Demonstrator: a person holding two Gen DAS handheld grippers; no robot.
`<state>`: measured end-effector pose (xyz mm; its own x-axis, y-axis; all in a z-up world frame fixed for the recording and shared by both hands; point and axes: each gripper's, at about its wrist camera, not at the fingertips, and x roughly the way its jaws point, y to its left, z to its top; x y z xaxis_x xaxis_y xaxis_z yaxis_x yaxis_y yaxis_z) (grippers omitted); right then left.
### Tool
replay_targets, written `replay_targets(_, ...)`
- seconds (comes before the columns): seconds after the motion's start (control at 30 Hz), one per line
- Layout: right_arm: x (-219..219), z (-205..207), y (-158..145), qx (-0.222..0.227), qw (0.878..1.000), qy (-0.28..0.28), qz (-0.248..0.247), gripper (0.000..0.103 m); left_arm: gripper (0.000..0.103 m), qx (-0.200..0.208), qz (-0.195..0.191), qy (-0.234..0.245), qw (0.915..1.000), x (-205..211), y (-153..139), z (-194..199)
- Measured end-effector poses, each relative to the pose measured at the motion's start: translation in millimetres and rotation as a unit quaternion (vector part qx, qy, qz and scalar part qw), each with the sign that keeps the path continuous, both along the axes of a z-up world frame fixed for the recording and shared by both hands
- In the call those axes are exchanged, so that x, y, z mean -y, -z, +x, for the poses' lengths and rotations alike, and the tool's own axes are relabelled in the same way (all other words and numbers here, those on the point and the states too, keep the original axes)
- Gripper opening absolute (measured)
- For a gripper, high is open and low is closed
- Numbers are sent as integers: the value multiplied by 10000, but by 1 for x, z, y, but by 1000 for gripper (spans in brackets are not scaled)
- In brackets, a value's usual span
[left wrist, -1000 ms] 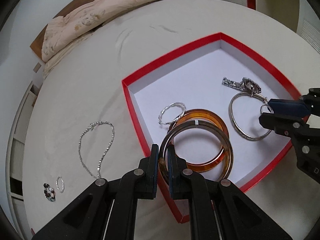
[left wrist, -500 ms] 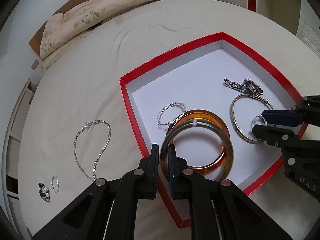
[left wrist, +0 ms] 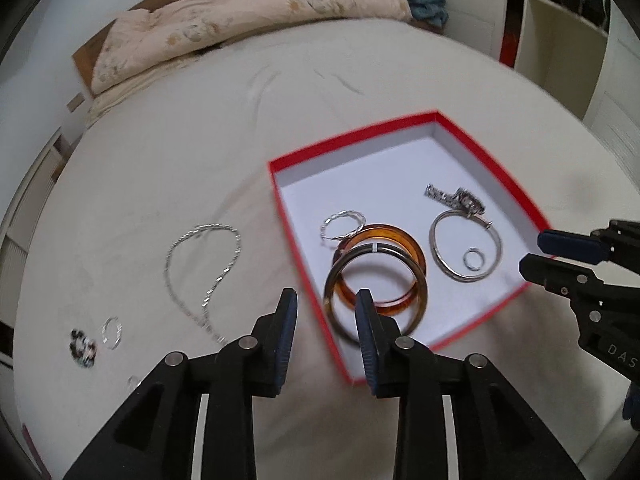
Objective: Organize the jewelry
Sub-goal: 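Lower the dark bangle and silver ring into the red box and open both grippers, then withdraw both grippers toward the beaded bracelet and small silver ring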
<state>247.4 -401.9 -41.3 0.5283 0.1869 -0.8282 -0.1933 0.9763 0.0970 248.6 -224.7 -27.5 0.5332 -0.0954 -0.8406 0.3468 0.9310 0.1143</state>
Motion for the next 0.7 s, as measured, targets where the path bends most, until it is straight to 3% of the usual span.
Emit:
replay_targets(0.33,-51,-78,-71,620,9980,-63,52,26,39,397,-379,-580,9968,-66,-61,-86)
replay_targets(0.47,-73,-113,-92,834,9964,-117,-54,34,43,537,-412,-723,9951,-86,-75,-119)
replay_targets(0.7,-105,-165,-119,1081,9939,-175,-148,35,51,786,-398,-917,9919,-118,-98,-173)
